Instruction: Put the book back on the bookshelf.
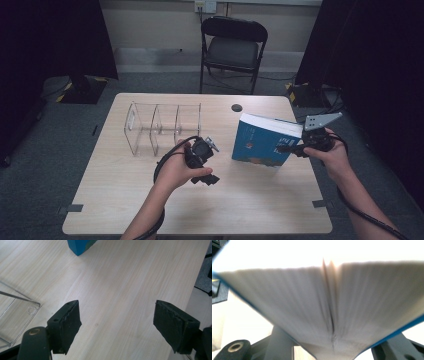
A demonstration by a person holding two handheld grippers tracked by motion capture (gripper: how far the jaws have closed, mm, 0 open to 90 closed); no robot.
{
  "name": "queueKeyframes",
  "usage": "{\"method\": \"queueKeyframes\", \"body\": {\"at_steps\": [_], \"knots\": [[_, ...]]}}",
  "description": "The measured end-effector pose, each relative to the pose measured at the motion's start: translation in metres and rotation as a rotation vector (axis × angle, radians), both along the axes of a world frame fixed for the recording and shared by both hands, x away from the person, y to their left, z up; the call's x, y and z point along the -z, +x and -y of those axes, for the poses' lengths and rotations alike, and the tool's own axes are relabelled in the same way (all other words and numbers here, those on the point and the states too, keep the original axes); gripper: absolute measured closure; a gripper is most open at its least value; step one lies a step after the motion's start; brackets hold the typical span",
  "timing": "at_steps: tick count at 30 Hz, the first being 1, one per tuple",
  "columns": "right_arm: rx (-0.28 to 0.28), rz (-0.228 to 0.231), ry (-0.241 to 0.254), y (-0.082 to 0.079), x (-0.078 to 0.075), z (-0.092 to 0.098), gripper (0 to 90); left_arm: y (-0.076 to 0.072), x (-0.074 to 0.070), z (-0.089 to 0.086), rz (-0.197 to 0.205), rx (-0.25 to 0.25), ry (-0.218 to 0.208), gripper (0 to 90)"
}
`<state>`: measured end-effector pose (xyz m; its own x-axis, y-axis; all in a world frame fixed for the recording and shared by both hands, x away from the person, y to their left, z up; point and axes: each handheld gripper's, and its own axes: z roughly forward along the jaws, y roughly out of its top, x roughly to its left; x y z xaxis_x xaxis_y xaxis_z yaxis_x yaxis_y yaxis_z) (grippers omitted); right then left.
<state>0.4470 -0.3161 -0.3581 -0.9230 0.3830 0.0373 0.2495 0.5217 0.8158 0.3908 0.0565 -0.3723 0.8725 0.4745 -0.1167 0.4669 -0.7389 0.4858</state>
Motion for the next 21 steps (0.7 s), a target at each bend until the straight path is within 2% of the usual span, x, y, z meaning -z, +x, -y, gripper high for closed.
{"method": "queueKeyframes", "body": {"at_steps": [7, 20, 21], "knots": [[0.004, -0.017, -0.066, 0.004, -0.012, -0.003, 52.6, -0.001, 0.005, -0.003, 0.005, 0.003, 0.003, 21.4], [0.011, -0.030, -0.124, 0.011, -0.033, -0.003, 51.0, -0.003, 0.018, -0.009, -0.010, 0.000, -0.002, 21.6], [0.010, -0.032, -0.130, 0.011, -0.034, -0.004, 51.0, -0.004, 0.020, -0.009, -0.021, -0.012, -0.013, 21.6]]}}
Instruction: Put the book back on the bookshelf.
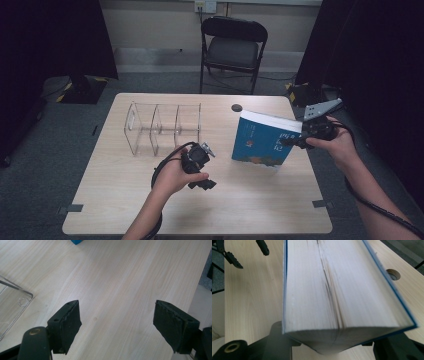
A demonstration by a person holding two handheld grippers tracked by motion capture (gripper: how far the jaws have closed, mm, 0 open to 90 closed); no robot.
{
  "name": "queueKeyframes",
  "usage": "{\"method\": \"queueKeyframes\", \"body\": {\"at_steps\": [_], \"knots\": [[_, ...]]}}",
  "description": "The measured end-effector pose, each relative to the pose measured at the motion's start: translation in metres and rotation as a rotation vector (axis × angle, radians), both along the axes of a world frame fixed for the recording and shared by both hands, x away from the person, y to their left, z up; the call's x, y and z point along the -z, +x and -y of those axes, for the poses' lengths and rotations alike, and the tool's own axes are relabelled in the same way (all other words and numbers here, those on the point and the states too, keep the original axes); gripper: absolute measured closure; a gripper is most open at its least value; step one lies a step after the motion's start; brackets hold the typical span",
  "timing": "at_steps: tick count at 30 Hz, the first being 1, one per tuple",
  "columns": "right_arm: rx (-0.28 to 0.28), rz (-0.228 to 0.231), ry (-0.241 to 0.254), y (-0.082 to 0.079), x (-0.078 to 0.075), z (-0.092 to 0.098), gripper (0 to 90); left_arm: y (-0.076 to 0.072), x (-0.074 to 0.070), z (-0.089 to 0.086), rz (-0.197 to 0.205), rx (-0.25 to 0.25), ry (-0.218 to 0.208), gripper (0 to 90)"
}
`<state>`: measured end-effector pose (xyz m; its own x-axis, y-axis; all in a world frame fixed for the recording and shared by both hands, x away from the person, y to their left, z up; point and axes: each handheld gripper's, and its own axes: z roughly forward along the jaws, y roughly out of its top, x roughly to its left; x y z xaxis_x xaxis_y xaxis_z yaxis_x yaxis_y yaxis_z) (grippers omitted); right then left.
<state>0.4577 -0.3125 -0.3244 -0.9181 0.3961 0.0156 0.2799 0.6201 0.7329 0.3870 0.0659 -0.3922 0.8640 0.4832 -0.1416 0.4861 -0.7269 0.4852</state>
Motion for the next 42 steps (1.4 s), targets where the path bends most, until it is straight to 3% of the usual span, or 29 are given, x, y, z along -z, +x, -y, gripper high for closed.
{"method": "queueKeyframes", "body": {"at_steps": [9, 14, 17, 20, 23, 26, 36, 42], "knots": [[0.005, -0.017, -0.027, 0.003, -0.013, -0.003, 50.0, -0.002, 0.007, -0.005, -0.013, -0.003, -0.007, 21.6], [-0.002, -0.039, -0.079, 0.005, -0.019, -0.008, 50.0, -0.003, 0.009, -0.008, -0.011, -0.001, -0.006, 21.7], [-0.015, -0.037, -0.147, 0.006, -0.025, -0.015, 49.9, -0.005, 0.011, -0.009, -0.012, -0.005, -0.009, 21.8], [-0.021, -0.032, -0.166, 0.006, -0.028, -0.018, 49.4, -0.007, 0.014, -0.010, -0.014, -0.010, -0.013, 21.9], [-0.024, -0.025, -0.219, 0.007, -0.032, -0.025, 48.2, -0.007, 0.017, -0.012, -0.015, -0.003, -0.008, 21.9], [-0.029, -0.036, -0.218, 0.008, -0.032, -0.027, 48.9, -0.008, 0.019, -0.014, -0.019, -0.007, -0.008, 22.0], [-0.041, -0.068, -0.309, 0.010, -0.033, -0.044, 54.7, -0.013, 0.029, -0.025, -0.034, -0.032, -0.019, 22.2], [-0.037, -0.016, -0.387, 0.006, -0.033, -0.052, 54.3, -0.013, 0.031, -0.027, -0.030, -0.033, -0.024, 22.7]]}}
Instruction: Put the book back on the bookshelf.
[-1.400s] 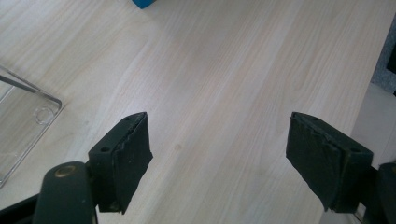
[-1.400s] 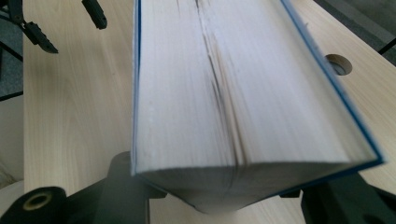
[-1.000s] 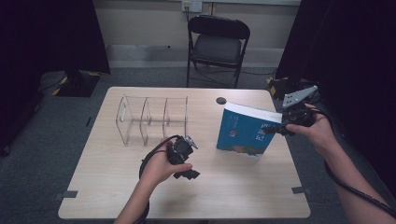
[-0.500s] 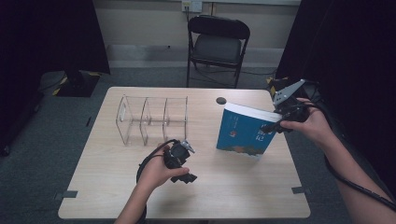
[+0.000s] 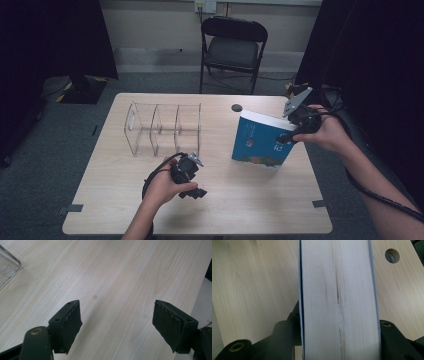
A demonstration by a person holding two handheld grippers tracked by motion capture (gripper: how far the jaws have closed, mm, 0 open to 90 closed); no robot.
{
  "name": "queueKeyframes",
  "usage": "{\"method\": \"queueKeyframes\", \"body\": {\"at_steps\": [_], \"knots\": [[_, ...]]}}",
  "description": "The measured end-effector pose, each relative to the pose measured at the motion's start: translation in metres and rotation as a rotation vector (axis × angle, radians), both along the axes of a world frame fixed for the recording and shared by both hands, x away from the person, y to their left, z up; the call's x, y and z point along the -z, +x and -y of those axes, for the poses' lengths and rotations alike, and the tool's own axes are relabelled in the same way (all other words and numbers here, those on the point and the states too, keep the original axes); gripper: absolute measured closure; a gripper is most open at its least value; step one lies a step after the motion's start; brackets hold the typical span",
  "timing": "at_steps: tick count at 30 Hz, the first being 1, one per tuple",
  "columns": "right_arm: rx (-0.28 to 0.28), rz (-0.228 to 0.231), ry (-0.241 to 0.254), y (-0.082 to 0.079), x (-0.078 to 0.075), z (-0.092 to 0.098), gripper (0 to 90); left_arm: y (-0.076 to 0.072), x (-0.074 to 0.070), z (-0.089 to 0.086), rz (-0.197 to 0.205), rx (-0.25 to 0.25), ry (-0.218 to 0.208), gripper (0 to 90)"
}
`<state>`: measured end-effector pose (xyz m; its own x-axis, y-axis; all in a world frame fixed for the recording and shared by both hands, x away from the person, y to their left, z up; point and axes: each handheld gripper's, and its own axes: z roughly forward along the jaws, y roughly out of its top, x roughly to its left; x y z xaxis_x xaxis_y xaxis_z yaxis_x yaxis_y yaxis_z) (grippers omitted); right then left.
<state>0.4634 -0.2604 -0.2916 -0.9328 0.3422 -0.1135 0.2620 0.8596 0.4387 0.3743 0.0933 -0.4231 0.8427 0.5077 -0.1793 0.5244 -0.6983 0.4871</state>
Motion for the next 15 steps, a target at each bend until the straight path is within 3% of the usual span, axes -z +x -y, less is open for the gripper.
{"method": "queueKeyframes", "body": {"at_steps": [4, 6, 9, 15], "knots": [[-0.010, -0.009, -0.008, 0.001, 0.000, -0.002, 54.0, -0.001, -0.001, -0.002, 0.005, -0.007, -0.002, 22.8], [-0.016, -0.004, -0.036, 0.001, -0.001, -0.005, 52.6, -0.001, 0.000, -0.003, 0.004, -0.010, -0.006, 22.9], [-0.034, -0.042, -0.072, 0.002, -0.003, -0.012, 55.3, -0.001, 0.000, -0.005, 0.007, -0.009, 0.001, 22.9], [-0.041, -0.044, -0.063, 0.004, -0.003, -0.012, 56.6, -0.002, 0.001, -0.006, 0.010, -0.005, -0.009, 23.0]]}}
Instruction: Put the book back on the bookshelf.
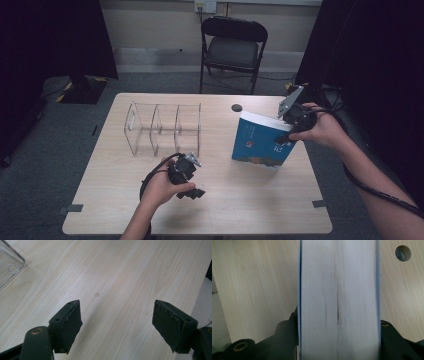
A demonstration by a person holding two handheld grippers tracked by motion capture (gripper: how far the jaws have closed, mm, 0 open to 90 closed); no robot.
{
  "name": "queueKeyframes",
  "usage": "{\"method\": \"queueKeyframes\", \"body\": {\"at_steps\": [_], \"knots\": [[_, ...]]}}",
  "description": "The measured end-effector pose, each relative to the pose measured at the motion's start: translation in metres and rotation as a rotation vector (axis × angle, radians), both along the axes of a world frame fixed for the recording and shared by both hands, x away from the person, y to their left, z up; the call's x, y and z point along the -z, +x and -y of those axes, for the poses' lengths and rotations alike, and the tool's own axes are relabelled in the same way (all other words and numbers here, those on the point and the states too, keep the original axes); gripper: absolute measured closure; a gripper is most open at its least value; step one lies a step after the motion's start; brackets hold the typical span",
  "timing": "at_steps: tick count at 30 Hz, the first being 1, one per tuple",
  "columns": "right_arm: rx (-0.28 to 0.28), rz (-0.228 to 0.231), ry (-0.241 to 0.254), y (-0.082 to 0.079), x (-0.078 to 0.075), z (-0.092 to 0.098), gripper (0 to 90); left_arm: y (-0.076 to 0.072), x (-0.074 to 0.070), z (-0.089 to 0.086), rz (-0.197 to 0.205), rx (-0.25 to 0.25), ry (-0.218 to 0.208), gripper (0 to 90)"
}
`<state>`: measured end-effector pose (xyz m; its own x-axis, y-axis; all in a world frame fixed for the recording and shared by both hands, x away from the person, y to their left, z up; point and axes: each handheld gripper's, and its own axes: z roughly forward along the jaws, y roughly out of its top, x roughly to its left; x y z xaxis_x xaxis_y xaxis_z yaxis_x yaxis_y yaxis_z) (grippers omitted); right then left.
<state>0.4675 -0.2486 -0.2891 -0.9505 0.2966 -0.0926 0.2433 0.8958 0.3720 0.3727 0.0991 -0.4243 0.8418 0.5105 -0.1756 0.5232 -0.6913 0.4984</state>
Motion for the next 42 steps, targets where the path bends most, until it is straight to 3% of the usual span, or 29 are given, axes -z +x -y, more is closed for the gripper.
{"method": "queueKeyframes", "body": {"at_steps": [3, 10, 20, 35, 38, 42], "knots": [[0.010, -0.016, 0.006, 0.002, 0.000, 0.001, 57.2, 0.000, 0.001, 0.000, 0.003, 0.010, 0.009, 23.3], [0.009, -0.036, -0.063, 0.006, -0.003, -0.006, 57.6, -0.002, -0.001, -0.003, 0.002, -0.005, -0.004, 23.5], [-0.009, -0.044, -0.076, 0.010, -0.003, -0.007, 57.4, -0.002, 0.000, -0.007, -0.001, -0.020, -0.014, 24.3], [0.006, -0.068, -0.089, 0.011, 0.000, -0.011, 59.7, -0.003, 0.001, -0.011, 0.000, -0.025, -0.018, 24.4], [0.056, -0.087, -0.083, 0.009, 0.000, -0.012, 61.1, -0.003, 0.002, -0.012, -0.003, -0.033, -0.018, 24.4], [0.067, -0.093, -0.082, 0.006, -0.001, -0.013, 61.3, -0.003, 0.002, -0.013, 0.000, -0.032, -0.019, 24.4]]}}
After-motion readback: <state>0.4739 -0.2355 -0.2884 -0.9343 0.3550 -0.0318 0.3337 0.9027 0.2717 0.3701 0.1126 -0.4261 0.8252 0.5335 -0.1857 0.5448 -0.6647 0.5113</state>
